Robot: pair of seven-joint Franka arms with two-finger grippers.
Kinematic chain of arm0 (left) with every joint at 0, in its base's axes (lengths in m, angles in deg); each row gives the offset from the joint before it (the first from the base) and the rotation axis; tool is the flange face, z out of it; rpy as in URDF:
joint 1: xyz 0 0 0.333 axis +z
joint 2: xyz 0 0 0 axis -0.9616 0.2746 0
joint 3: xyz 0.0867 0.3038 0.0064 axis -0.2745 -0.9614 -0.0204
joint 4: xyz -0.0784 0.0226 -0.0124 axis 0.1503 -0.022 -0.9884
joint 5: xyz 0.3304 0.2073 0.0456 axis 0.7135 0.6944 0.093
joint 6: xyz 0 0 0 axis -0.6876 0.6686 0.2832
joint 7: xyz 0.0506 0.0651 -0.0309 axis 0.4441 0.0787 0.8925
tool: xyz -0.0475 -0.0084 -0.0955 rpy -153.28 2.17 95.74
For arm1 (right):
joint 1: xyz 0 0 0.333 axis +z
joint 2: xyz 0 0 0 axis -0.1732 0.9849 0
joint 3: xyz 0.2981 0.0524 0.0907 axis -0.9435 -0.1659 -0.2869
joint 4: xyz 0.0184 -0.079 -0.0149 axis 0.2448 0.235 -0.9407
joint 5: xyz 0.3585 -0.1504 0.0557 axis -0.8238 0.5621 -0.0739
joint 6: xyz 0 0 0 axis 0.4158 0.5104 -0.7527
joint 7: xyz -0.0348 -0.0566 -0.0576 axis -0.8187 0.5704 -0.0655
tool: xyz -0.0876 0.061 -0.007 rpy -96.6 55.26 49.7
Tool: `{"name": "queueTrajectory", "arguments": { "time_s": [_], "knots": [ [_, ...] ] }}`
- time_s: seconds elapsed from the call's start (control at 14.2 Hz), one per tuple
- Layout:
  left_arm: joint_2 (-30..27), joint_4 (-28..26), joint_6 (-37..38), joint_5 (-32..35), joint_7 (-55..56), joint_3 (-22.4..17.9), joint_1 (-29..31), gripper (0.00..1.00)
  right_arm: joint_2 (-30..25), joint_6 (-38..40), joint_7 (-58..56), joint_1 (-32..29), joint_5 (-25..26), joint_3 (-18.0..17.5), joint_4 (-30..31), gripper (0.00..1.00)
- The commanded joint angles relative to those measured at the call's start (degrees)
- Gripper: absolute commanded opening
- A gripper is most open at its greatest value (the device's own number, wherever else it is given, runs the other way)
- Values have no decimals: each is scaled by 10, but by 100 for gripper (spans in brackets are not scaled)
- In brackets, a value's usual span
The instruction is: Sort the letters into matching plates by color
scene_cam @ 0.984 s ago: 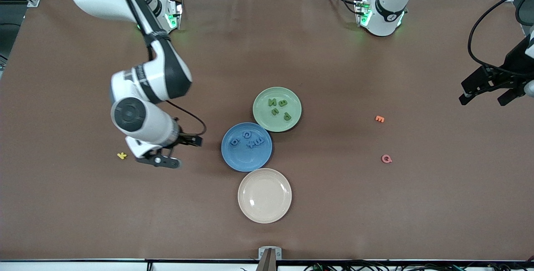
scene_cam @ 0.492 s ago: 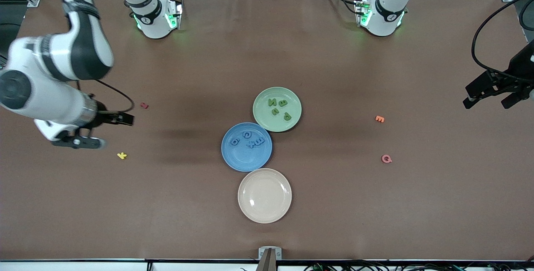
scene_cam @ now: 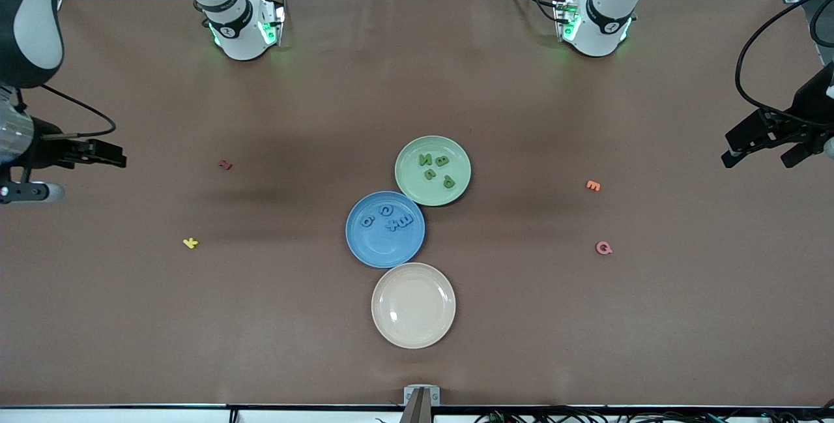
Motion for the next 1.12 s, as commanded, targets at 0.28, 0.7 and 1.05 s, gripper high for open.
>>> {"name": "queueTrajectory", "arguments": {
  "time_s": [0.28, 0.7, 1.05],
  "knots": [
    [-4, 13, 33, 14, -5, -2, -1, 100, -1, 53, -4, -9, 18, -11, -59, 100],
    [-7, 13, 50, 14, -35, -1, -2, 100, -7, 55, 0, -15, 10, -14, -73, 100],
    [-9, 13, 52, 14, -35, -2, -2, 100, -5, 90, 2, -15, 7, -17, -108, 100]
  ]
}}
